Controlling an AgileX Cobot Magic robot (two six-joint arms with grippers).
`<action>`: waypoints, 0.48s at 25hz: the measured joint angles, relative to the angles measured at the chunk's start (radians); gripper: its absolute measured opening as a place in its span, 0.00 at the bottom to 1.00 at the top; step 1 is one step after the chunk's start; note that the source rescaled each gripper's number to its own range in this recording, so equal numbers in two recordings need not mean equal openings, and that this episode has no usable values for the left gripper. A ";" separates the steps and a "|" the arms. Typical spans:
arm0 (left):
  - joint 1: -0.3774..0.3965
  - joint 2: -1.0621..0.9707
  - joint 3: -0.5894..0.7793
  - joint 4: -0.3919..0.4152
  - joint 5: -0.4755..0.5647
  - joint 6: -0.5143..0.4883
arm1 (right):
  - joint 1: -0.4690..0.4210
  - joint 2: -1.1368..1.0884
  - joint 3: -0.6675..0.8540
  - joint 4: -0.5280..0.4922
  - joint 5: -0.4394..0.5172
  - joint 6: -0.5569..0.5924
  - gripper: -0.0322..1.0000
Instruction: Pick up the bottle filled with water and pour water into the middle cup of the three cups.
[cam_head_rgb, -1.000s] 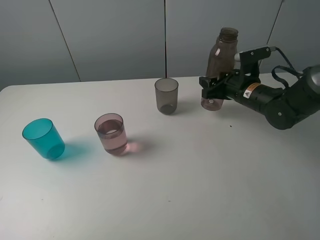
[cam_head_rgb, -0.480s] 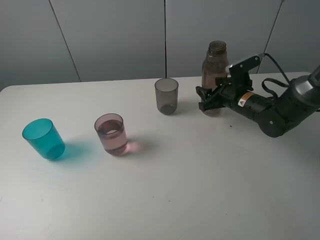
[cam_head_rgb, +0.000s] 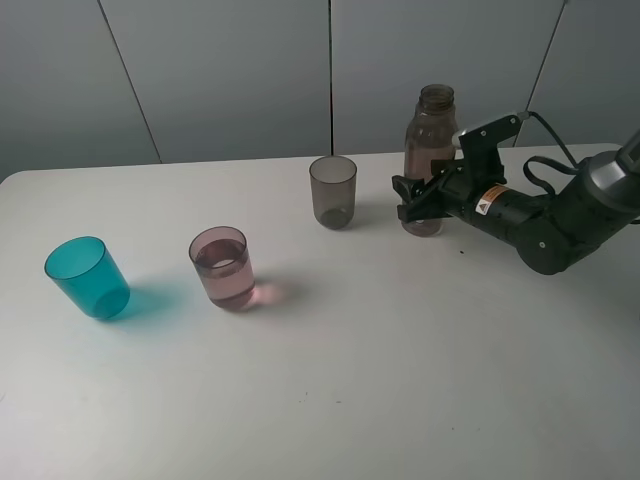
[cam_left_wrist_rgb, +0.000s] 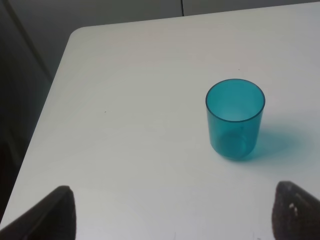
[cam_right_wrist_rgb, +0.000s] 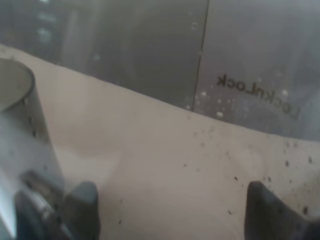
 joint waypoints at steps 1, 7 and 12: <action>0.000 0.000 0.000 0.000 0.000 0.000 | 0.000 0.000 0.000 0.000 0.000 0.000 0.08; 0.000 0.000 0.000 0.000 0.000 0.000 | 0.000 0.000 0.000 -0.006 0.002 0.006 0.08; 0.000 0.000 0.000 0.000 0.000 0.000 | 0.000 0.000 0.010 -0.014 -0.003 0.006 0.27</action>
